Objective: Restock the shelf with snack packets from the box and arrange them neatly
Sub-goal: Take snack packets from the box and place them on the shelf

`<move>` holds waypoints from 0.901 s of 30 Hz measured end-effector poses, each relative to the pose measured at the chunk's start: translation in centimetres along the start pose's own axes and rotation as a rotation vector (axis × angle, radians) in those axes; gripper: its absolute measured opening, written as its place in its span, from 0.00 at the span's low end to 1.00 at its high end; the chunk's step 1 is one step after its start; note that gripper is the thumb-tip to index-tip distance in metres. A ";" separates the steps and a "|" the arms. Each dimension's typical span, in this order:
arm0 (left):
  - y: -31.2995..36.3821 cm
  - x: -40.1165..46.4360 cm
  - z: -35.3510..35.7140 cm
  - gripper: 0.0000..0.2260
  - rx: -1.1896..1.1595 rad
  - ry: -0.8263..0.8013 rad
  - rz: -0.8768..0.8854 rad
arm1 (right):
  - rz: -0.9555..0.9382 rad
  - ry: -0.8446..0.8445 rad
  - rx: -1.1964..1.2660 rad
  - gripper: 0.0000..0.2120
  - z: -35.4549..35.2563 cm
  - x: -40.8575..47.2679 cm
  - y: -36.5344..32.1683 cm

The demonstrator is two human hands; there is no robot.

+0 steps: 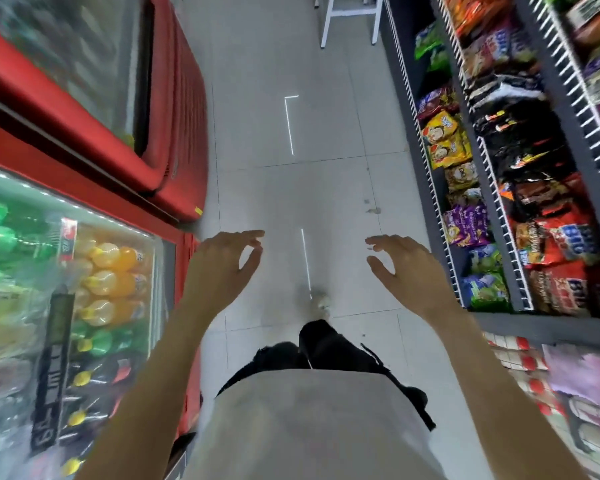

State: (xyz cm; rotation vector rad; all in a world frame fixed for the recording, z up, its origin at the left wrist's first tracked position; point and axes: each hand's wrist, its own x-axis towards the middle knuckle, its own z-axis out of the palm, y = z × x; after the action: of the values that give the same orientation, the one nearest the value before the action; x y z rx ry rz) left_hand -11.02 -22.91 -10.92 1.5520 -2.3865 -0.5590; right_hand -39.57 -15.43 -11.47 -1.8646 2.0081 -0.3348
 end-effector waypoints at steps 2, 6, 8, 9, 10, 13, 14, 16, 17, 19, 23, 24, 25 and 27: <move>0.5 3.6 -0.1 0.17 -0.001 0.045 -0.075 | 0.019 -0.021 0.046 0.13 -0.7 3.8 0.7; 0.5 11.1 -0.6 0.17 -0.026 0.055 -0.210 | 0.025 -0.035 0.080 0.13 -2.0 12.1 1.6; 0.2 15.2 -1.1 0.17 -0.059 0.054 -0.220 | 0.036 -0.028 0.098 0.13 -2.7 16.7 1.9; -0.2 17.2 -1.3 0.17 -0.088 0.047 -0.212 | 0.044 -0.023 0.104 0.13 -3.1 19.1 2.0; -0.6 19.3 -1.5 0.18 -0.121 0.034 -0.198 | 0.047 -0.020 0.106 0.13 -3.4 21.6 2.2; -2.7 26.0 -2.4 0.19 -0.167 0.017 -0.163 | 0.052 0.000 0.120 0.13 -4.2 29.6 2.7; -3.7 28.5 -2.8 0.18 -0.175 0.020 -0.161 | 0.061 0.003 0.123 0.13 -4.4 32.4 2.7; -5.7 33.8 -3.8 0.16 -0.177 0.041 -0.159 | 0.074 0.005 0.117 0.13 -5.0 37.9 2.6; -6.7 36.7 -4.6 0.15 -0.174 0.040 -0.159 | 0.081 0.003 0.110 0.13 -5.5 40.8 2.4; -8.6 42.5 -6.4 0.15 -0.159 0.029 -0.150 | 0.093 -0.008 0.102 0.13 -7.1 46.2 1.8; -11.4 53.8 -9.7 0.15 -0.143 0.032 -0.115 | 0.103 0.020 0.069 0.14 -10.7 56.2 0.9; -11.9 56.5 -10.4 0.15 -0.145 0.029 -0.107 | 0.104 0.036 0.070 0.14 -11.5 58.6 0.8; -12.4 59.0 -11.0 0.15 -0.148 0.029 -0.100 | 0.108 0.048 0.073 0.14 -12.1 61.0 0.8; -13.3 63.6 -11.9 0.15 -0.161 0.025 -0.100 | 0.118 0.061 0.075 0.14 -13.3 65.4 0.7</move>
State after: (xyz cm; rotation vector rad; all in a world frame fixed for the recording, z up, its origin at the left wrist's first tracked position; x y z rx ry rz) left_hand -21.28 -88.04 -6.52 1.6044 -2.1951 -0.7279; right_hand -49.08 -81.32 -7.15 -1.7014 2.1047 -0.4323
